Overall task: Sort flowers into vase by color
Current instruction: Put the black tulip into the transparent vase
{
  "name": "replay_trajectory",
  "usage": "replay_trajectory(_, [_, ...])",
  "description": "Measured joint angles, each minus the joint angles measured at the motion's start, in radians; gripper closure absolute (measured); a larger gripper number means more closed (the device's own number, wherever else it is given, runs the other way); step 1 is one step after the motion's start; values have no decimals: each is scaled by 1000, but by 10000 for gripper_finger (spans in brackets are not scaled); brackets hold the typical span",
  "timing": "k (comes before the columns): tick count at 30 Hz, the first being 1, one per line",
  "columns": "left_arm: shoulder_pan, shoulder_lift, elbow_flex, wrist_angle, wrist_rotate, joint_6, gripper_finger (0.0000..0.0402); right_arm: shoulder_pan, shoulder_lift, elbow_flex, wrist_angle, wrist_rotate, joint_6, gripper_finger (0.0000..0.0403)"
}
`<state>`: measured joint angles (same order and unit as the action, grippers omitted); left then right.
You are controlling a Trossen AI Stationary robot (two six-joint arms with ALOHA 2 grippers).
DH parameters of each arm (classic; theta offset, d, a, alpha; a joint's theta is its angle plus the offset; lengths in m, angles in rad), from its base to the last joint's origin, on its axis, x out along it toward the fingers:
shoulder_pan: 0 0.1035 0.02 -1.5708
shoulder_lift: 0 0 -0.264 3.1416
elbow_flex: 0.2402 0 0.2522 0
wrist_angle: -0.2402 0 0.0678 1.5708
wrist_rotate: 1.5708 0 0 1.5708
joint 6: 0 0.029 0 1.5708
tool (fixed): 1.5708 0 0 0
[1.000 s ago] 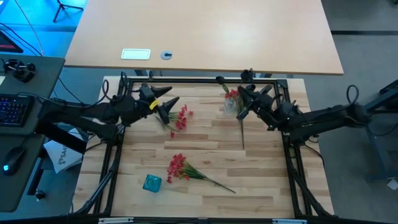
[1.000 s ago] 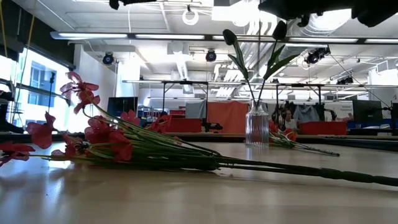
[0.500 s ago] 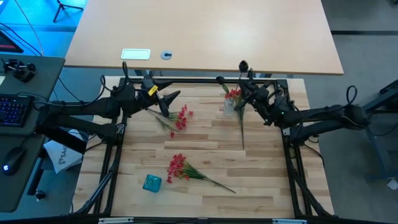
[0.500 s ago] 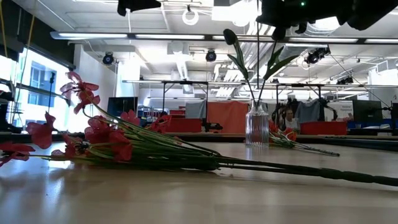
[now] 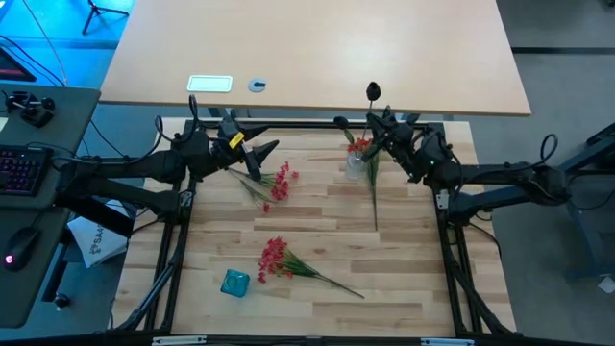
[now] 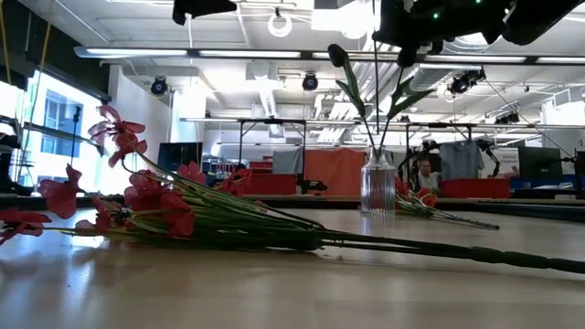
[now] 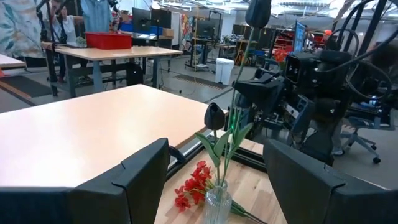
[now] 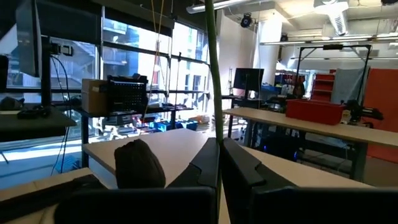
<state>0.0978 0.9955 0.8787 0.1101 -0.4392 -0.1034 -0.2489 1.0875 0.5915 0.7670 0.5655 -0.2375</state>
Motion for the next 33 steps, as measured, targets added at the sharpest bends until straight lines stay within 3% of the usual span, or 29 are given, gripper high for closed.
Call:
replay_trajectory(4, [0,0,0,0,0,0,151,-16,2,0,-50,-45,39,403])
replay_trajectory(16, [0,0,0,0,-15,0,151,-20,101,0,-25,-34,46,403])
replay_trajectory(26, [0,0,0,0,-17,0,151,-19,78,0,-29,-30,46,403])
replay_trajectory(33, [0,0,0,-1,-20,-23,151,-19,38,0,-127,-27,58,403])
